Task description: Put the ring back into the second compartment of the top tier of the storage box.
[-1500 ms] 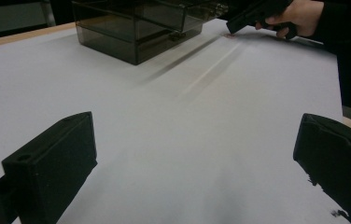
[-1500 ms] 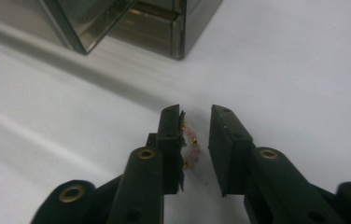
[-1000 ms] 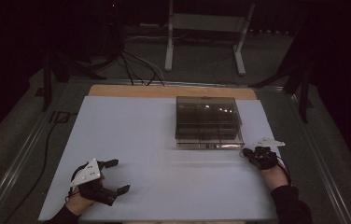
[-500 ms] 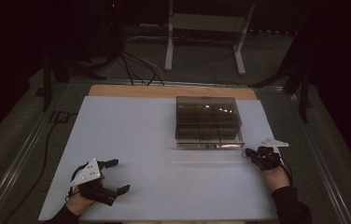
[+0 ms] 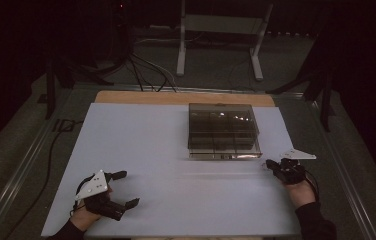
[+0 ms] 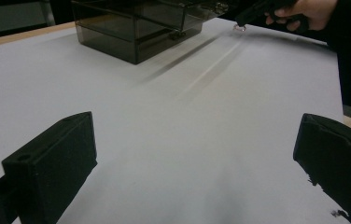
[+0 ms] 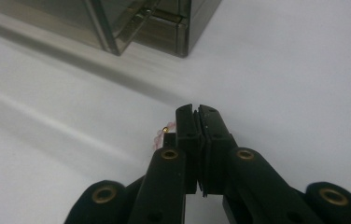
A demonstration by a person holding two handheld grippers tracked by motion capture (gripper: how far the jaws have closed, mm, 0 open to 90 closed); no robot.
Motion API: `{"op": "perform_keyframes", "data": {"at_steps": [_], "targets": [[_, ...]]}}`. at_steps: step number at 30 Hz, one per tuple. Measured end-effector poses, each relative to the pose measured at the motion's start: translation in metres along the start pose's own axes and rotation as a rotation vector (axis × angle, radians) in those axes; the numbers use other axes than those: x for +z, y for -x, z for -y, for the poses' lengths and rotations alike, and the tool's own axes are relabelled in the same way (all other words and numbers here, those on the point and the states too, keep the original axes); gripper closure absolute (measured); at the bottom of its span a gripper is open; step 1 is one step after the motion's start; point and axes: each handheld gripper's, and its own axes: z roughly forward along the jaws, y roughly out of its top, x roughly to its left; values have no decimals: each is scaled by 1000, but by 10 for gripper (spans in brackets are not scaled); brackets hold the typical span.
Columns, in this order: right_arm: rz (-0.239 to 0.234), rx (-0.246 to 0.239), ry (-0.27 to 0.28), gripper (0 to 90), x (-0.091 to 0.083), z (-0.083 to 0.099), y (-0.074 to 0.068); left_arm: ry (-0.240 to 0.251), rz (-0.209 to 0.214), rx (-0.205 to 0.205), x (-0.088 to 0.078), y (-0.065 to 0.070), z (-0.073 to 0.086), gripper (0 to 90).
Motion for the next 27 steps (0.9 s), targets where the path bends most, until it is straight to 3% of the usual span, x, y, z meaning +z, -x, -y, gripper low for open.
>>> {"op": "perform_keyframes", "data": {"at_steps": [17,27], "targets": [[-45,9,34,878,-21,-7,-11,-12,-3,9,1,1,0,6],[-62,-16,51,878,-31,-13,-24,-11,-2,10,1,1,0,7]]}}
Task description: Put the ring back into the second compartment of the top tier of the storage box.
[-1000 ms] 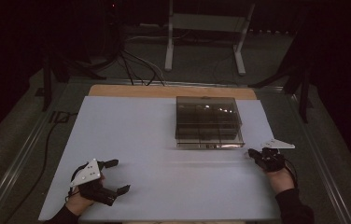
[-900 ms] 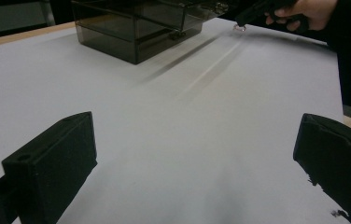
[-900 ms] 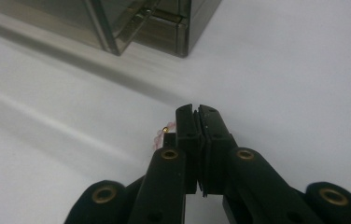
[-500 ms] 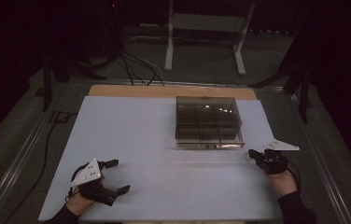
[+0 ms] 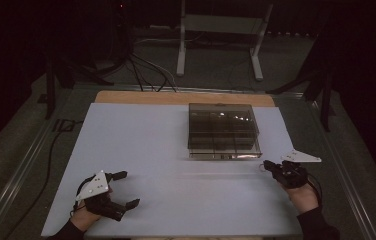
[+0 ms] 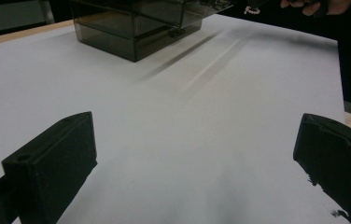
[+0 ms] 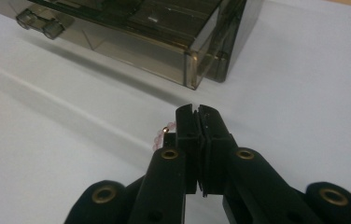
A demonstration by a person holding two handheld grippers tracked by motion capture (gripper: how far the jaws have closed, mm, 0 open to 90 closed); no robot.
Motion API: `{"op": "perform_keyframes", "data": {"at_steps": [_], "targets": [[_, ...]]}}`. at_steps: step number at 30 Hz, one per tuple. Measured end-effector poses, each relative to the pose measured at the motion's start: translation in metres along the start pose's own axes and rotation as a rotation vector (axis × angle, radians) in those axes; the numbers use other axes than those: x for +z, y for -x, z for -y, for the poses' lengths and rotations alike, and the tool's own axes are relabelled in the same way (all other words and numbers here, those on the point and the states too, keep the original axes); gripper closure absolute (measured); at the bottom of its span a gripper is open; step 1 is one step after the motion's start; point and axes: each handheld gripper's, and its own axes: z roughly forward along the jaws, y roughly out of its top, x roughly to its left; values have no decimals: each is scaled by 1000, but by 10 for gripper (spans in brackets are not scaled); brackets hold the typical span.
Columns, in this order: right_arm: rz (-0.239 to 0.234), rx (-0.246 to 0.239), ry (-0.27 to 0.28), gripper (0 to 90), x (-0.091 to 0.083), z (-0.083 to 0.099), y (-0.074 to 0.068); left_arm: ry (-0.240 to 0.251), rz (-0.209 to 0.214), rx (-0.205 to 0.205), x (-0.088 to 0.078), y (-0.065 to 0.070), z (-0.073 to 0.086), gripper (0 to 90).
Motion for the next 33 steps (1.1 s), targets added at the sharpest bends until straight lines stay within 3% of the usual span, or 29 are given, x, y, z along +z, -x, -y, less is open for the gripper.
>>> {"op": "perform_keyframes", "data": {"at_steps": [18,33], "targets": [[-30,-19,13,878,-6,-9,-14,1,-1,0,0,0,0,7],[-44,-43,43,878,-14,-29,-22,1,2,0,0,0,0,7]]}}
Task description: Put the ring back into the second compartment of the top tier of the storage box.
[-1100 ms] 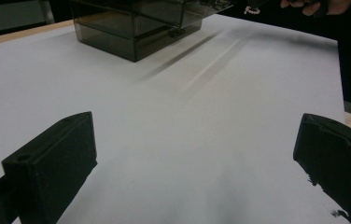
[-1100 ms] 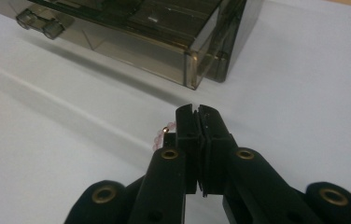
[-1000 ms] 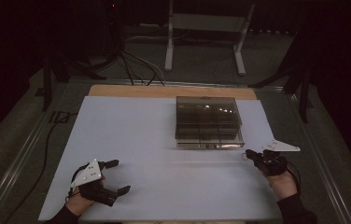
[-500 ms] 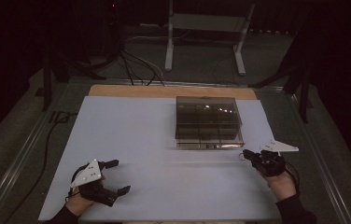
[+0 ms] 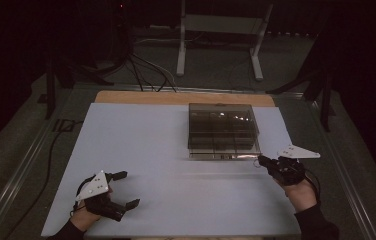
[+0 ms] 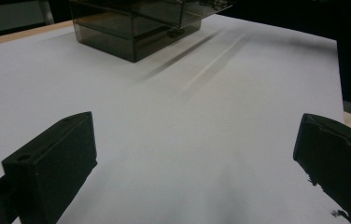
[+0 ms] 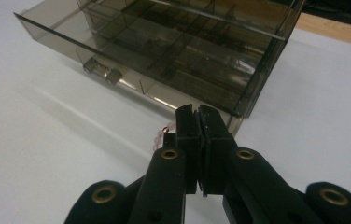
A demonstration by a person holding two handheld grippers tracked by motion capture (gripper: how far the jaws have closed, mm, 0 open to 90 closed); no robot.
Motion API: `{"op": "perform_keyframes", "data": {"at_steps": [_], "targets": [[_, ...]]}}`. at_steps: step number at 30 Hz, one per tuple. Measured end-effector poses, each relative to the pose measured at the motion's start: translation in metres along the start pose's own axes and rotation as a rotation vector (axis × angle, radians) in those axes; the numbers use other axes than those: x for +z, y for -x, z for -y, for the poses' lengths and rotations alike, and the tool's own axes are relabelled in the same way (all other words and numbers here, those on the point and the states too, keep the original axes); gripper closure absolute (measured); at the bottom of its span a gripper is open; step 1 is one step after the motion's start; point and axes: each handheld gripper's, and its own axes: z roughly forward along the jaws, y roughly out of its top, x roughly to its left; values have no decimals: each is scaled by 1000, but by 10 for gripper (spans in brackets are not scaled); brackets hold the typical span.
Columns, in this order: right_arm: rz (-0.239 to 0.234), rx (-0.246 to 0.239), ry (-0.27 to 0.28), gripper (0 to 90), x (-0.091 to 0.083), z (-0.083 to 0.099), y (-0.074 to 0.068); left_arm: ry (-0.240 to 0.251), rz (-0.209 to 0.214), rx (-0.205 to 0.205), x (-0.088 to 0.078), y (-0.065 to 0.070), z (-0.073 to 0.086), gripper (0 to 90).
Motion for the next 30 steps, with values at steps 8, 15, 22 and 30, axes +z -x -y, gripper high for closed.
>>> {"op": "perform_keyframes", "data": {"at_steps": [8,15,22,30], "targets": [[-10,-10,13,878,1,-11,-3,-1,1,-2,0,0,0,6],[-26,-22,23,878,8,-21,-9,1,1,-1,0,0,0,6],[-31,-19,35,878,11,-28,-9,2,3,0,0,0,0,6],[-35,-25,37,878,14,-36,-9,-2,2,3,0,0,0,7]]}}
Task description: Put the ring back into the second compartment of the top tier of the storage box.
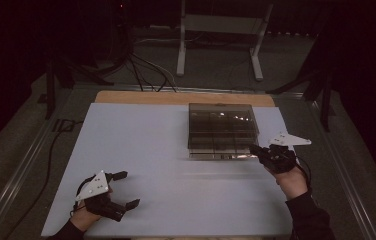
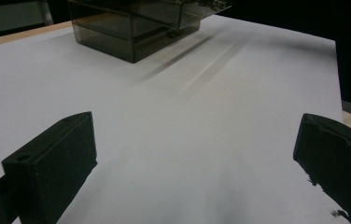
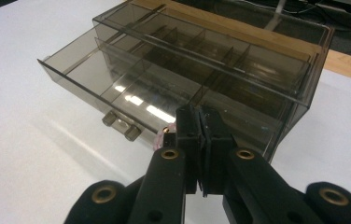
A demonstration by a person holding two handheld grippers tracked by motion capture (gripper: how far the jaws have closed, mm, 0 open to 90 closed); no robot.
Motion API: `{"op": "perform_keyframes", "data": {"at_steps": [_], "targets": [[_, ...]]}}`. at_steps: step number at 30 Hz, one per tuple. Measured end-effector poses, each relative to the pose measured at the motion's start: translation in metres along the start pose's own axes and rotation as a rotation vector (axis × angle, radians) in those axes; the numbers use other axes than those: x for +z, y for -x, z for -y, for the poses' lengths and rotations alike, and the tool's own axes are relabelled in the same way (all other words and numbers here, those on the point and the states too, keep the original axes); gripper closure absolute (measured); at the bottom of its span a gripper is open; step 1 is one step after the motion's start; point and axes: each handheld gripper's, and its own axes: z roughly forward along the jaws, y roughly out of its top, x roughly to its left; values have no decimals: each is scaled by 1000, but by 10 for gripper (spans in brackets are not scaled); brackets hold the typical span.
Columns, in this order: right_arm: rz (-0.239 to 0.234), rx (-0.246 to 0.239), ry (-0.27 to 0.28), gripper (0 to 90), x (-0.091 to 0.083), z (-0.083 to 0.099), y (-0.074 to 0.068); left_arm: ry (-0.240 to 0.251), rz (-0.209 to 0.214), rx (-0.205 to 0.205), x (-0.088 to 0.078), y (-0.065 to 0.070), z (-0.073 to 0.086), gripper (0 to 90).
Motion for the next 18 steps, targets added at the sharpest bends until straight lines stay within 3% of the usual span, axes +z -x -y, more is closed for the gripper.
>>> {"op": "perform_keyframes", "data": {"at_steps": [18], "targets": [[-21,-30,5,878,13,-27,-4,3,3,-1,0,0,0,7]]}}
